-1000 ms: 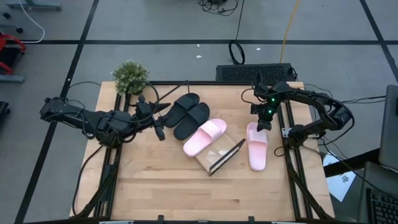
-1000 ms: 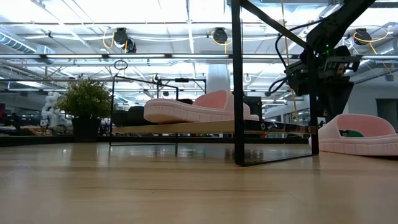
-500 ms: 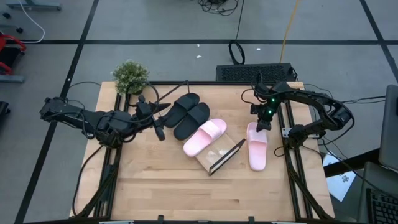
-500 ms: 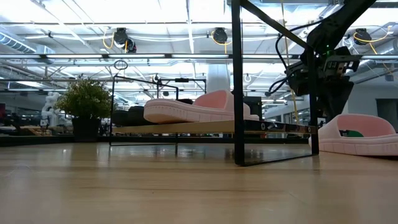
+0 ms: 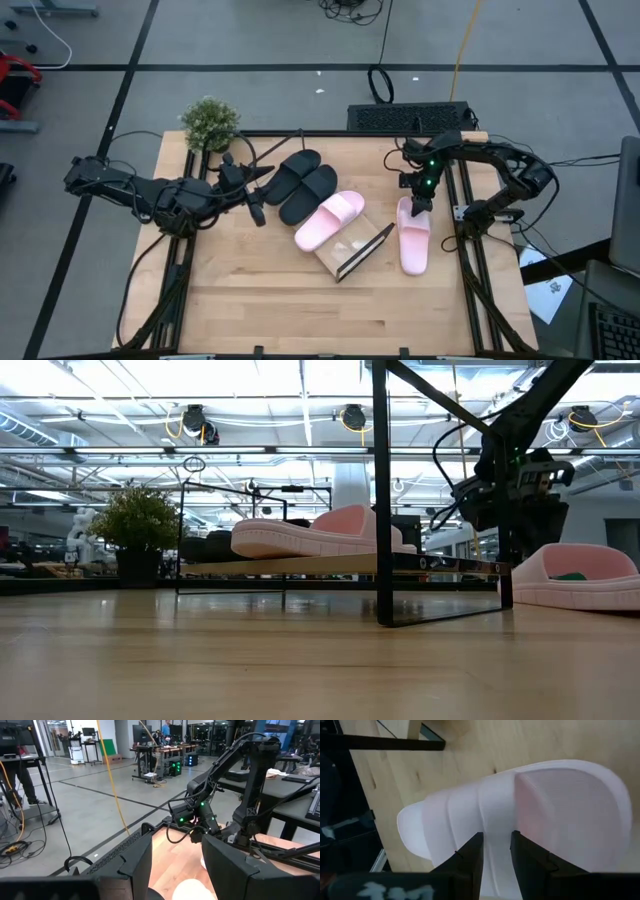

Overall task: Pick and place slides into the shelf
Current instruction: Put the pink slipper on the shelf

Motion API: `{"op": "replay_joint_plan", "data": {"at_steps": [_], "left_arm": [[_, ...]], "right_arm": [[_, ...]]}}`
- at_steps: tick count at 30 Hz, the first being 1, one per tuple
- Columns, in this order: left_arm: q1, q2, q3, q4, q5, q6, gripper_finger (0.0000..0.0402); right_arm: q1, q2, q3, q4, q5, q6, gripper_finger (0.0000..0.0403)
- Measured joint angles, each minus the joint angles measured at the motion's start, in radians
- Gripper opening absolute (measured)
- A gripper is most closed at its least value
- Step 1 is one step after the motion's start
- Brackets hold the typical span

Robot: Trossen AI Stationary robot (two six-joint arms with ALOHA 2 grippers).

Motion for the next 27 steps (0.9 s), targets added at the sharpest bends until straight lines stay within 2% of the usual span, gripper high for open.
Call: {"op": "replay_joint_plan", "data": {"at_steps": [12, 27], "left_arm": [[0.0, 0.0, 0.0, -0.019, 0.0, 0.005, 0.0177], [0.0, 0.0, 0.0, -0.019, 0.001, 0.004, 0.0177]], "right_arm": [[0.003, 0.0, 0.0, -0.015, -0.033, -0.018, 0.0086], [-0.029, 0.0, 0.0, -0.001, 0.001, 0.003, 0.0086]]}}
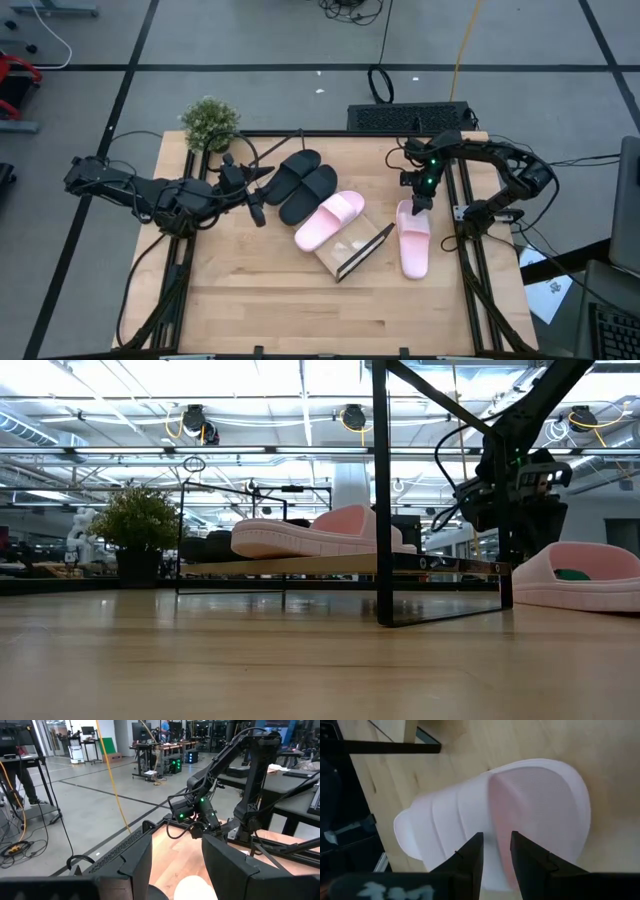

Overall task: Pick and place slides into the shelf
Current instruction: Put the pink slipper on the shelf

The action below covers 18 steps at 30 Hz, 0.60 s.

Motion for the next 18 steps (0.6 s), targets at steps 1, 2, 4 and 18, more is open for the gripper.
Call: {"op": "replay_joint_plan", "data": {"at_steps": [1, 2, 4, 18], "left_arm": [[0.0, 0.0, 0.0, 0.0, 0.0, 0.0, 0.0177], [0.0, 0.0, 0.0, 0.0, 0.0, 0.0, 0.0177], [0.0, 0.0, 0.0, 0.0, 0.0, 0.0, 0.0177], [0.0, 0.0, 0.0, 0.0, 0.0, 0.0, 0.0177]], "right_arm": [[0.005, 0.0, 0.0, -0.001, 0.0, 0.0, 0.0087], [0.01, 0.0, 0.0, -0.002, 0.0, 0.0, 0.0087], [0.016, 0.0, 0.0, -0.001, 0.0, 0.003, 0.0091], [0.019, 0.0, 0.0, -0.005, -0.019, 0.001, 0.0161]]}}
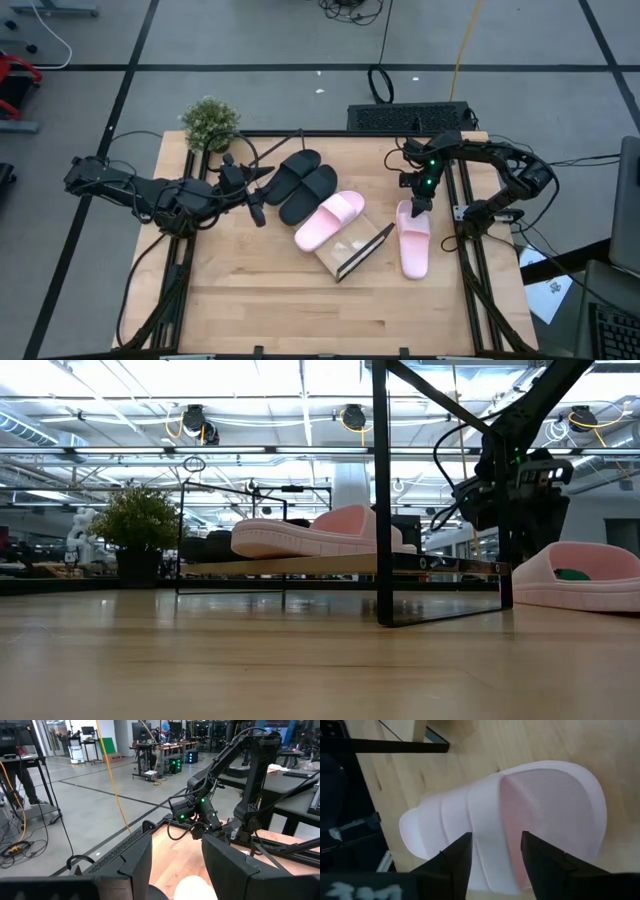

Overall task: Pick and place slides into the shelf
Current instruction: Put the pink slipper on the shelf

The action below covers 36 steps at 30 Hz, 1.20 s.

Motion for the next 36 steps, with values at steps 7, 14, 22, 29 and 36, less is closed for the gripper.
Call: {"op": "replay_joint_plan", "data": {"at_steps": [7, 14, 22, 29, 36], "left_arm": [[0.0, 0.0, 0.0, 0.0, 0.0, 0.022, 0.0177], [0.0, 0.0, 0.0, 0.0, 0.0, 0.024, 0.0177], [0.0, 0.0, 0.0, 0.0, 0.0, 0.024, 0.0177], [0.0, 0.0, 0.0, -0.007, 0.0, 0.024, 0.0177], [0.0, 0.0, 0.0, -0.021, 0.0, 0.025, 0.0177]], "right_arm": [[0.0, 0.0, 0.0, -0.006, -0.011, -0.01, 0.0159], [0.004, 0.0, 0.0, -0.012, -0.036, -0.021, 0.0158], [0.04, 0.044, 0.0, -0.013, -0.035, -0.021, 0.0158], [0.053, 0.066, 0.0, -0.016, -0.046, -0.027, 0.0157], [0.053, 0.066, 0.001, -0.029, -0.072, -0.044, 0.0156]]}}
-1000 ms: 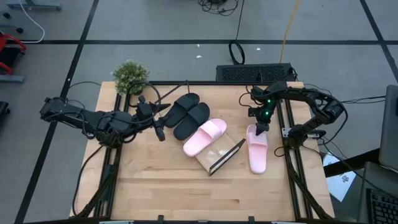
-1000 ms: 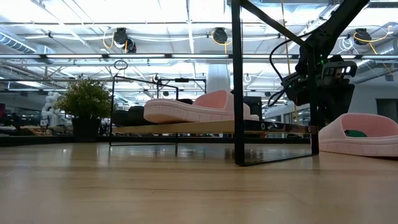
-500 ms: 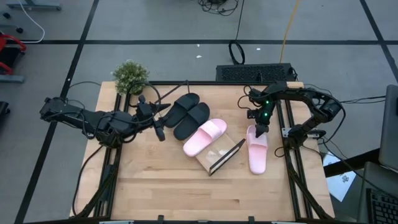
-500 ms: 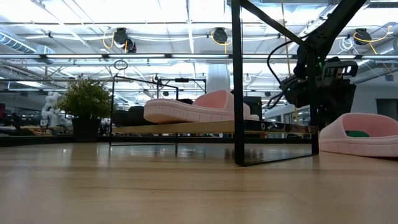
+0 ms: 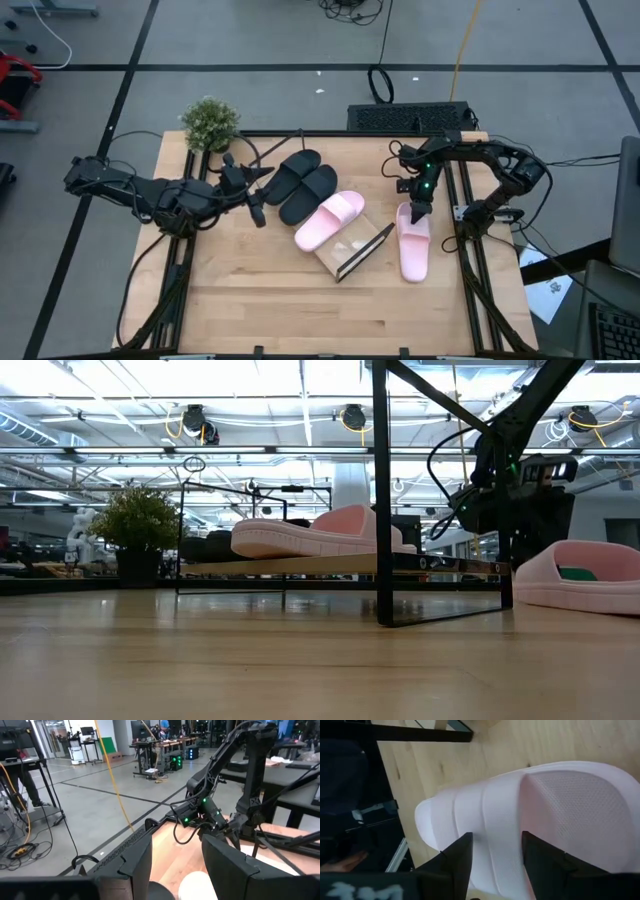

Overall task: Pick and place slides into the shelf
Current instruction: Put the pink slipper on the shelf

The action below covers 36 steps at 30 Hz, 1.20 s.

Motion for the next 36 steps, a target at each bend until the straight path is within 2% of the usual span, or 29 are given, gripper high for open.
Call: {"op": "replay_joint_plan", "data": {"at_steps": [9, 20, 27, 31, 36], "left_arm": [[0.0, 0.0, 0.0, -0.031, 0.0, -0.004, 0.0177], [0.0, 0.0, 0.0, -0.03, 0.0, -0.029, 0.0177], [0.0, 0.0, 0.0, -0.029, 0.0, -0.051, 0.0177], [0.0, 0.0, 0.0, -0.029, 0.0, -0.056, 0.0177], [0.0, 0.0, 0.0, -0.028, 0.005, -0.057, 0.0177]], "right_arm": [[0.0, 0.0, 0.0, -0.002, -0.011, -0.006, 0.0116], [0.0, 0.0, 0.001, 0.007, 0.02, 0.014, 0.0008], [-0.003, 0.0, 0.016, -0.013, 0.032, 0.035, 0.0003], [-0.034, -0.008, 0.048, -0.092, -0.007, 0.046, 0.0002], [-0.097, -0.035, 0.099, -0.201, 0.047, 0.047, 0.0001]]}}
